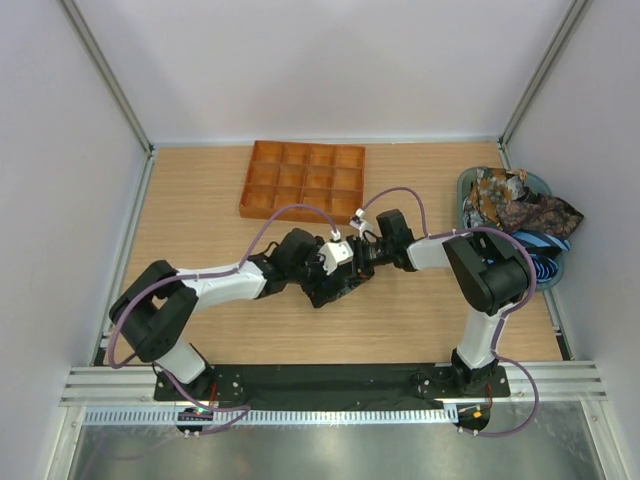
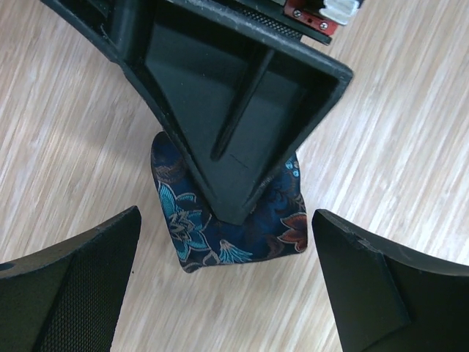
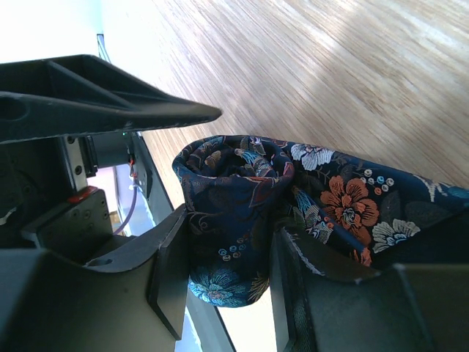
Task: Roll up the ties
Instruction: Roll the tie
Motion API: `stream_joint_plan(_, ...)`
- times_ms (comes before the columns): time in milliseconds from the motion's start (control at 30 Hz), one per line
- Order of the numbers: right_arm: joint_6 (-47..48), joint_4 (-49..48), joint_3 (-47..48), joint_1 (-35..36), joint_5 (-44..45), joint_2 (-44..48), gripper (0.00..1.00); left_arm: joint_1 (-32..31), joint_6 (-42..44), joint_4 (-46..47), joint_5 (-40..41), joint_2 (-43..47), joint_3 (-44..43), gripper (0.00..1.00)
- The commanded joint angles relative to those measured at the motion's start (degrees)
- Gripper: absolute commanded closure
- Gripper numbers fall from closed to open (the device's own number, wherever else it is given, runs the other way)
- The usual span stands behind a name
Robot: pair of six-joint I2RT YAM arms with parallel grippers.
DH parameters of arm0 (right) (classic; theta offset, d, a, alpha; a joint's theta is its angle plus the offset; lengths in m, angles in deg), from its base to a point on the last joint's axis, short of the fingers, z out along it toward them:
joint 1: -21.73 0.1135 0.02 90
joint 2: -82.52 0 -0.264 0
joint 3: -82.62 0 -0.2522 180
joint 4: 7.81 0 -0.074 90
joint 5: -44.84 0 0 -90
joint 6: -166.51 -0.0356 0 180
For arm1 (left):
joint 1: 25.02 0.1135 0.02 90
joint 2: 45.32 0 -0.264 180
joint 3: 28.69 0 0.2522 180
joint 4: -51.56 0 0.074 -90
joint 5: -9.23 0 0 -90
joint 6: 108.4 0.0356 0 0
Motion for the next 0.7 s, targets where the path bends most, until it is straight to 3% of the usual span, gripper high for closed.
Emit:
stream_joint_plan(0, 1.0, 2.1, -1.5, -0.2, 2.7, -1.9, 0.76, -0.4, 2.0, -1.8, 1.0, -1.9, -3.3, 0.0)
stream_joint_plan(667, -2.3, -0.6, -2.6, -0.3, 2.0, -2.0, 0.78, -4.0, 2.1, -3.5, 5.8, -9.1, -6.0, 0.0)
